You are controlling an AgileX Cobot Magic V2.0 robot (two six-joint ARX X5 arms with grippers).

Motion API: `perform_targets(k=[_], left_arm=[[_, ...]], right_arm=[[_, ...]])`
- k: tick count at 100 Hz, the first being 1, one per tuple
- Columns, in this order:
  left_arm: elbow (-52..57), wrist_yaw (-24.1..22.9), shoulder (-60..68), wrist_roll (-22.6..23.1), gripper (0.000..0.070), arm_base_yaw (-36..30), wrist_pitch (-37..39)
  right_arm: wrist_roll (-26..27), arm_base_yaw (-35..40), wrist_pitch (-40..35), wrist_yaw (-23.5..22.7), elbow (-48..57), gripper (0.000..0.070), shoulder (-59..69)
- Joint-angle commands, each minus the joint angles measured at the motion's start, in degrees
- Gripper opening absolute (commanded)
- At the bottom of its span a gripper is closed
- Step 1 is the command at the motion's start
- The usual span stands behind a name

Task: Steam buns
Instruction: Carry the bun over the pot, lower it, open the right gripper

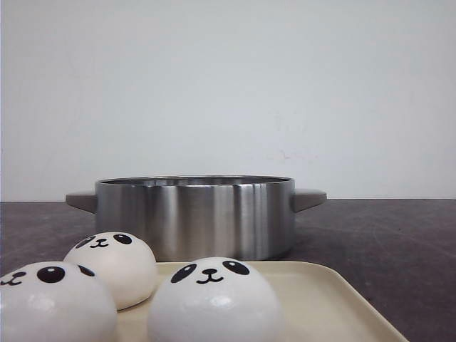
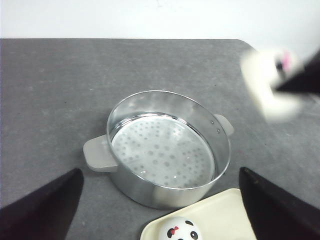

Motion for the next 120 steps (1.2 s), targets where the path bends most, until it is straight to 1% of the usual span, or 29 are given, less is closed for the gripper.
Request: perform_targets(k=[1,10,23,51,67,87,98,105,120], left_arm=[[0.72,-0.35,0.28,0.5,0.0608,-0.57,0.68],[0.72,-0.35,0.28,0.5,0.0608,-0.63,0.63],[0.72,-0.33,0.26,0.5,0.0608,-0.63,0.35],[0.72,-0.33,0.26,0.35,0.0608,-0.7,0.2],[0.72,-0.33,0.26,0.35,0.0608,-0.7,-0.37],[0.72,-0.33,0.26,0.35,0.0608,-0.72,-2.99],[0.72,-0.33,0.26,0.35,0.0608,-0.74,-4.04],[0.72,-0.33,0.26,0.35,0.0608,-0.81,-4.15],[0.72,-0.33,0.26,0.35,0.0608,-0.83,-4.09]], right_arm=[[-2.99,-1.44,-0.7,0.28,2.34,0.0,3.78],[-4.31,-4.94,-1.01,0.28,3.96,0.0,7.65],[-4.74,-8.72,-0.98,0.26,4.17,0.0,14.12],[-4.72,-13.57,2.1,0.63,4.17,0.0,25.88],[-4.76,-14.93,2.23,3.48,4.17,0.0,31.21],[-4.72,-15.67,4.74,5.07,4.17,0.0,33.97],[-4.7,-15.69,6.95,7.63,4.17,0.0,33.97],[-4.33,-15.72,7.32,7.37,4.17,0.0,33.97],[-3.61,-15.98,5.53,6.01,4.15,0.0001,34.05]])
